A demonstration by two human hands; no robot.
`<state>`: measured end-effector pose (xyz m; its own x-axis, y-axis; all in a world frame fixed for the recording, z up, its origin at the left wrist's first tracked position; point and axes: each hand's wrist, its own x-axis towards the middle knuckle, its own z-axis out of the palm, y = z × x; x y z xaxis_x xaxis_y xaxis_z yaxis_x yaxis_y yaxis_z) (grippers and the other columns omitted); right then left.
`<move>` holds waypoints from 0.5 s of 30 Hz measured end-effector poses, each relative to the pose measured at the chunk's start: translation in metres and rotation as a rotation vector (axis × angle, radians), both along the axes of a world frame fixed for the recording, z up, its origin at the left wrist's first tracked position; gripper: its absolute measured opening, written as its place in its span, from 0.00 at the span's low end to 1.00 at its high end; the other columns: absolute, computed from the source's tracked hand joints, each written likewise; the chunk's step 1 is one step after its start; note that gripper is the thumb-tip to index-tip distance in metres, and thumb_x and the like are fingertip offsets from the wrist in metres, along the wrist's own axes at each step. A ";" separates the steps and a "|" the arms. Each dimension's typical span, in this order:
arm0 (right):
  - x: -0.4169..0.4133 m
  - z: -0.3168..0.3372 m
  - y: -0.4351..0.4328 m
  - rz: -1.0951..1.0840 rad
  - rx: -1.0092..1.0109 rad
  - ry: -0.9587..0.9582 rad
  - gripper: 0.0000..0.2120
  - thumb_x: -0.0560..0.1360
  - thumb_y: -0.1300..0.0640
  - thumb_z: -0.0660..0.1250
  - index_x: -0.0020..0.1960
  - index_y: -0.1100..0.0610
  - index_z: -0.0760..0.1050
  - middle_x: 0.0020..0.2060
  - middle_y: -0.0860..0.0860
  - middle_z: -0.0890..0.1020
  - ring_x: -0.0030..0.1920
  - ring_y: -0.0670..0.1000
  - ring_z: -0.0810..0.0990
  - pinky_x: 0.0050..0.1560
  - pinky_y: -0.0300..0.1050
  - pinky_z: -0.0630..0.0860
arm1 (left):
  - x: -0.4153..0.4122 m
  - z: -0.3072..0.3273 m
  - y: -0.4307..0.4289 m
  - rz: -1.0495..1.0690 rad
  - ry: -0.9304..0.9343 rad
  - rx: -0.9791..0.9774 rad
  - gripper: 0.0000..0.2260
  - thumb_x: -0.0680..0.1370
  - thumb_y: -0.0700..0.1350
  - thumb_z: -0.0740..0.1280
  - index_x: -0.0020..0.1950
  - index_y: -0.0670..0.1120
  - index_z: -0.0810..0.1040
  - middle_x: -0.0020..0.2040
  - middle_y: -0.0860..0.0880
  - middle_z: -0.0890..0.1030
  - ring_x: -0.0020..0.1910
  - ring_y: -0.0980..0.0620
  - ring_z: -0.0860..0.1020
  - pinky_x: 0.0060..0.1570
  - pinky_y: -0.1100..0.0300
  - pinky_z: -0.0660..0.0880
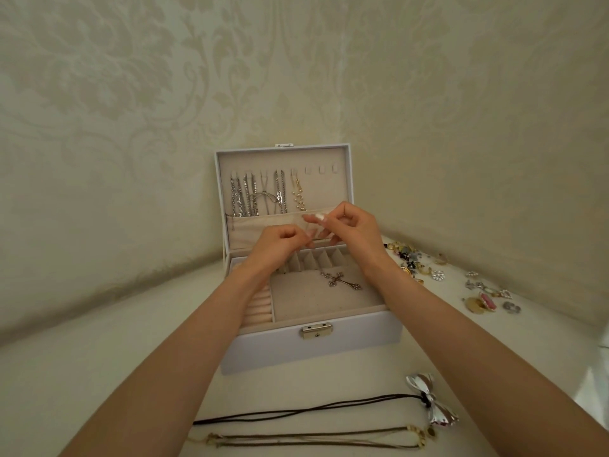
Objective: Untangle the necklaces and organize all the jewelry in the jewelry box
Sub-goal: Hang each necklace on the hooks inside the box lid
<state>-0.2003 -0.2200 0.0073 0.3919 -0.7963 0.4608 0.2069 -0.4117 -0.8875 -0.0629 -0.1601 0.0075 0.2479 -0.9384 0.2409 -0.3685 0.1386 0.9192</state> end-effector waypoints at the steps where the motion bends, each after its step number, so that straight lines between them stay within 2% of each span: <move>1: 0.000 0.000 0.000 0.029 -0.004 0.002 0.10 0.74 0.61 0.68 0.37 0.59 0.70 0.43 0.55 0.85 0.41 0.44 0.83 0.38 0.35 0.74 | -0.001 0.000 0.001 -0.015 -0.008 0.008 0.11 0.78 0.47 0.66 0.36 0.46 0.80 0.21 0.55 0.65 0.22 0.59 0.60 0.23 0.69 0.57; 3: 0.001 -0.002 0.001 0.108 -0.004 0.008 0.09 0.75 0.64 0.67 0.38 0.61 0.70 0.40 0.58 0.84 0.52 0.45 0.82 0.43 0.35 0.76 | -0.002 0.002 0.002 -0.036 0.028 0.034 0.09 0.78 0.45 0.65 0.41 0.44 0.80 0.18 0.57 0.66 0.20 0.61 0.62 0.23 0.70 0.59; 5: 0.002 -0.003 0.001 0.182 0.010 0.008 0.08 0.76 0.66 0.65 0.38 0.61 0.71 0.39 0.53 0.84 0.59 0.47 0.79 0.47 0.38 0.78 | -0.001 0.003 0.001 -0.061 0.068 0.065 0.07 0.78 0.42 0.65 0.42 0.44 0.80 0.18 0.58 0.67 0.20 0.62 0.63 0.24 0.67 0.59; 7: 0.002 -0.004 0.001 0.218 0.011 0.034 0.09 0.76 0.66 0.65 0.38 0.61 0.71 0.46 0.51 0.84 0.61 0.46 0.78 0.51 0.37 0.77 | 0.000 0.002 0.000 -0.082 0.083 0.080 0.08 0.78 0.42 0.64 0.40 0.45 0.79 0.20 0.57 0.68 0.21 0.61 0.62 0.26 0.64 0.57; 10: 0.001 -0.003 0.002 0.234 -0.009 0.095 0.08 0.76 0.64 0.66 0.39 0.60 0.72 0.60 0.54 0.79 0.62 0.43 0.76 0.56 0.36 0.75 | 0.001 0.000 -0.003 -0.104 0.122 0.070 0.09 0.80 0.41 0.61 0.42 0.44 0.77 0.27 0.54 0.76 0.24 0.59 0.66 0.26 0.66 0.60; 12: 0.000 -0.003 0.003 0.237 -0.017 0.127 0.07 0.76 0.63 0.66 0.39 0.60 0.73 0.64 0.52 0.77 0.63 0.42 0.75 0.57 0.36 0.75 | 0.001 -0.001 -0.004 -0.096 0.165 0.070 0.08 0.80 0.40 0.60 0.47 0.41 0.77 0.33 0.53 0.79 0.27 0.58 0.68 0.27 0.67 0.62; 15: 0.000 -0.003 0.001 0.245 -0.025 0.147 0.06 0.75 0.62 0.67 0.39 0.59 0.74 0.65 0.50 0.75 0.64 0.40 0.74 0.58 0.34 0.73 | 0.001 -0.002 -0.005 -0.117 0.208 0.070 0.07 0.80 0.40 0.60 0.51 0.39 0.77 0.34 0.51 0.80 0.28 0.57 0.68 0.26 0.66 0.60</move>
<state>-0.2000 -0.2187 0.0042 0.6355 -0.6587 0.4029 0.1725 -0.3876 -0.9056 -0.0615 -0.1648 0.0059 0.1739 -0.9763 0.1290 -0.1557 0.1021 0.9825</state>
